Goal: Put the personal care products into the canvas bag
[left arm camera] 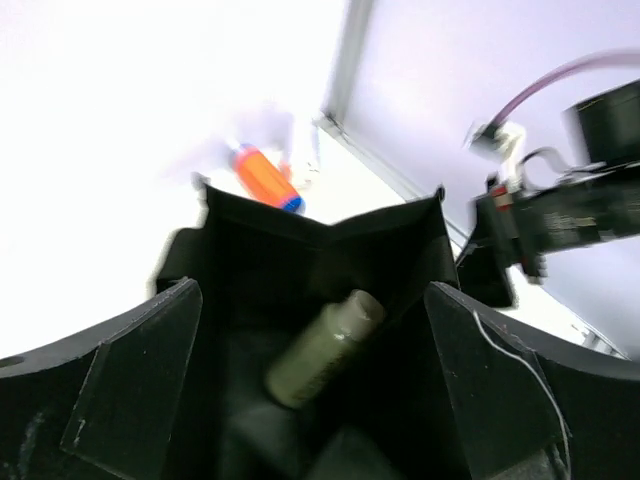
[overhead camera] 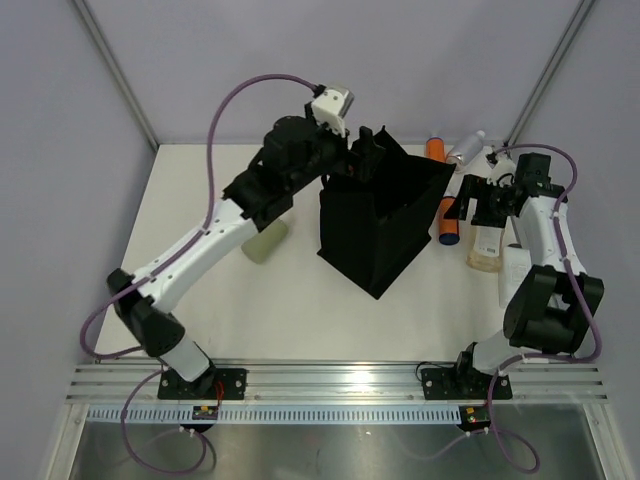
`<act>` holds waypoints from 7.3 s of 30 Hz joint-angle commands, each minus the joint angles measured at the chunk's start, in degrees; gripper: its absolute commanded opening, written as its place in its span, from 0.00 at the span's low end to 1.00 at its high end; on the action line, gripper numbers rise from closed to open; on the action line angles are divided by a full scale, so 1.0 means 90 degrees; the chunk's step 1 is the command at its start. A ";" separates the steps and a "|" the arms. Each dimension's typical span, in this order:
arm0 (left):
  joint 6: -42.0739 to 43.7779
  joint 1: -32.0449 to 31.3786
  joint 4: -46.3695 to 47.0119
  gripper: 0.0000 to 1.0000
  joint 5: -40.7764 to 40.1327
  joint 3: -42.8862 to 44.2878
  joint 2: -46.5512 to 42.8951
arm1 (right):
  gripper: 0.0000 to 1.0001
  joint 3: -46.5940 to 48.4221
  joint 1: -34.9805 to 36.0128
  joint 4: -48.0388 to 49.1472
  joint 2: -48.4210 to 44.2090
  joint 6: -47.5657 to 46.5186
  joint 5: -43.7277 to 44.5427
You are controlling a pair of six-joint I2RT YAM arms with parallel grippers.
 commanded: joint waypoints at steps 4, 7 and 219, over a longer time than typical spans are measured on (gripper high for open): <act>0.0825 0.0101 -0.0366 0.99 -0.1393 -0.1881 -0.2505 | 0.91 0.0615 0.0187 0.0807 0.1115 0.1001 0.2151; 0.0494 0.0179 -0.0434 0.99 -0.1960 -0.3306 -0.3755 | 0.90 0.1258 0.0382 0.0798 0.1867 0.1100 0.2641; -0.3915 0.1548 0.1217 0.00 0.3049 0.0506 0.0078 | 0.99 0.1935 0.0735 -0.1028 -0.0534 -0.1557 -0.3481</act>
